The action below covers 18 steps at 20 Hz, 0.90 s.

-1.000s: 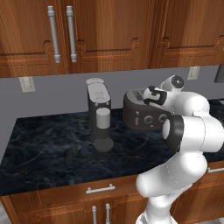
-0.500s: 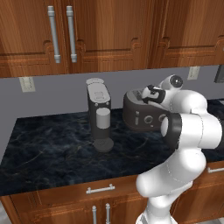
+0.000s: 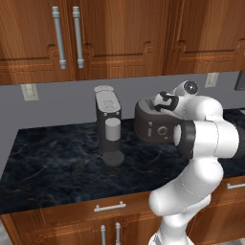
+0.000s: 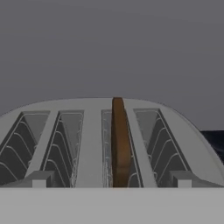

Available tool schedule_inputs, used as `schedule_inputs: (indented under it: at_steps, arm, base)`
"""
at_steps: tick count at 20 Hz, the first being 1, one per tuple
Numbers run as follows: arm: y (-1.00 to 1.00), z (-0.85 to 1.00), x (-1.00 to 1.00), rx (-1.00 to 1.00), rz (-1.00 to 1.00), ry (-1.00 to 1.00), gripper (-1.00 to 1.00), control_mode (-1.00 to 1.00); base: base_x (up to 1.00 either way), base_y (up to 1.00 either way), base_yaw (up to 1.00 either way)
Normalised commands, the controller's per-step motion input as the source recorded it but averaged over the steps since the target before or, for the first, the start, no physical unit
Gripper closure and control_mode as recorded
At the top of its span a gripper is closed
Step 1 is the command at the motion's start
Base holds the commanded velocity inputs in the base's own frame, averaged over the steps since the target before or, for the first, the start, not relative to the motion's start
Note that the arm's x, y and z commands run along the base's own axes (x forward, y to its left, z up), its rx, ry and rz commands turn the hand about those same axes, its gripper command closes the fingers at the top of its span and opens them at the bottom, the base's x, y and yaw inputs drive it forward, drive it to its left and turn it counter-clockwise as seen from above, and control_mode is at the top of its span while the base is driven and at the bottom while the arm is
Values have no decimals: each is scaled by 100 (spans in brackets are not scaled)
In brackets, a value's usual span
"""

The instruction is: Start the toaster. Once the lever pops up, take the bread to the plate on the dining counter.

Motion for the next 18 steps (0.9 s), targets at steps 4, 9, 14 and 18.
schedule_inputs:
  at_steps: [4, 9, 14, 18]
  arm:
    - [0, 0, 1, 0, 0, 0, -100, -100]
    - [0, 0, 0, 0, 0, 0, -100, -100]
    - [0, 0, 10, 1, 0, 0, -100, -100]
    - [-5, 0, 14, 2, 0, 0, -100, -100]
  base:
    - [0, 0, 0]
    - [0, 0, 0]
    - [0, 0, 0]
    - [0, 0, 0]
